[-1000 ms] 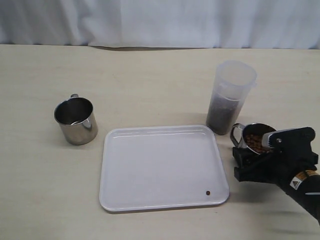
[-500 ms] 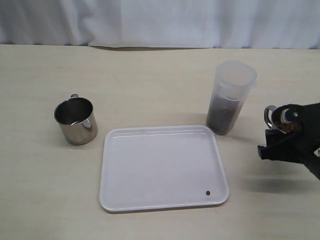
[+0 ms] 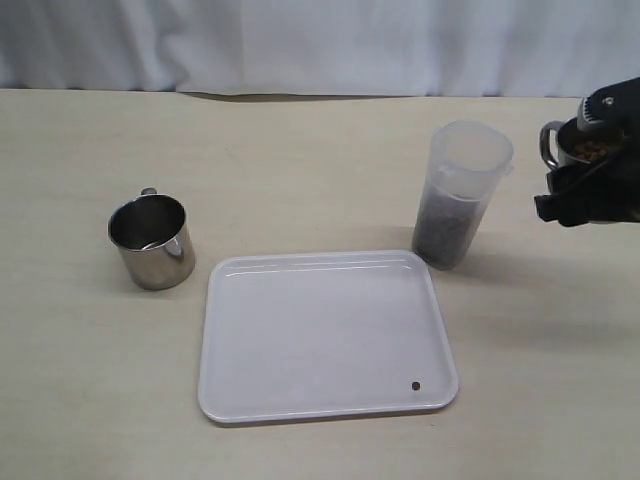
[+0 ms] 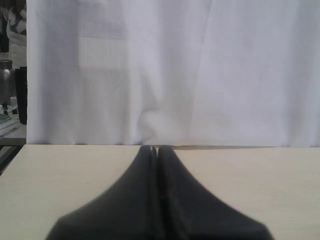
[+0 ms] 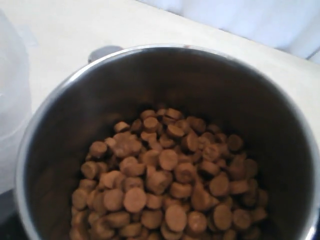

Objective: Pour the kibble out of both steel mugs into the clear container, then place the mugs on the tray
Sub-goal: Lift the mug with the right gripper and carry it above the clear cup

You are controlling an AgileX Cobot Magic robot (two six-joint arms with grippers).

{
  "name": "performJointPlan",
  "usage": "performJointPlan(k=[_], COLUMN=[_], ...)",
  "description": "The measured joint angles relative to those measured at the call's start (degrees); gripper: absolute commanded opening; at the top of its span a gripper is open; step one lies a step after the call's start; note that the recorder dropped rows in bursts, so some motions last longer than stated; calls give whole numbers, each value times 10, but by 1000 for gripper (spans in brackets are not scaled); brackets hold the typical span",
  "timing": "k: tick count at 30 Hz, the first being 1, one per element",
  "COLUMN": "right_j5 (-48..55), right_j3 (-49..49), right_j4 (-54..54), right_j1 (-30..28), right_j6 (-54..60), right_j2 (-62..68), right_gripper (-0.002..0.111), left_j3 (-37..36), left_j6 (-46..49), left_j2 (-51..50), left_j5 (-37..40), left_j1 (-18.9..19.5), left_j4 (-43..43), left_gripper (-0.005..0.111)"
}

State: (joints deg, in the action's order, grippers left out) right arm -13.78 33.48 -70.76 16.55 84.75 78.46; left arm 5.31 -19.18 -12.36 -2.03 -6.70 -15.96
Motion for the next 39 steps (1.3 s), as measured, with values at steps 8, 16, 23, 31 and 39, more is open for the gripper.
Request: performJointPlan(k=[8, 16, 23, 31, 39], right_j5=[0, -43, -35, -26, -10], right_j3=[59, 119, 130, 130, 145], right_j4=[-109, -204, -198, -109, -72], right_j1=[-2, -3, -4, -4, -4], right_j6=[193, 353, 363, 365, 365], right_j2=[1, 1, 2, 20, 45], right_gripper=[5, 5, 5, 5, 5], left_j3=[0, 0, 0, 0, 0], left_j6=[0, 0, 0, 0, 0], left_j2=[0, 0, 0, 0, 0], left_j5=[0, 0, 0, 0, 0], left_j1=[0, 0, 0, 0, 0], left_j4=[0, 0, 0, 0, 0], left_gripper=[0, 0, 0, 0, 0])
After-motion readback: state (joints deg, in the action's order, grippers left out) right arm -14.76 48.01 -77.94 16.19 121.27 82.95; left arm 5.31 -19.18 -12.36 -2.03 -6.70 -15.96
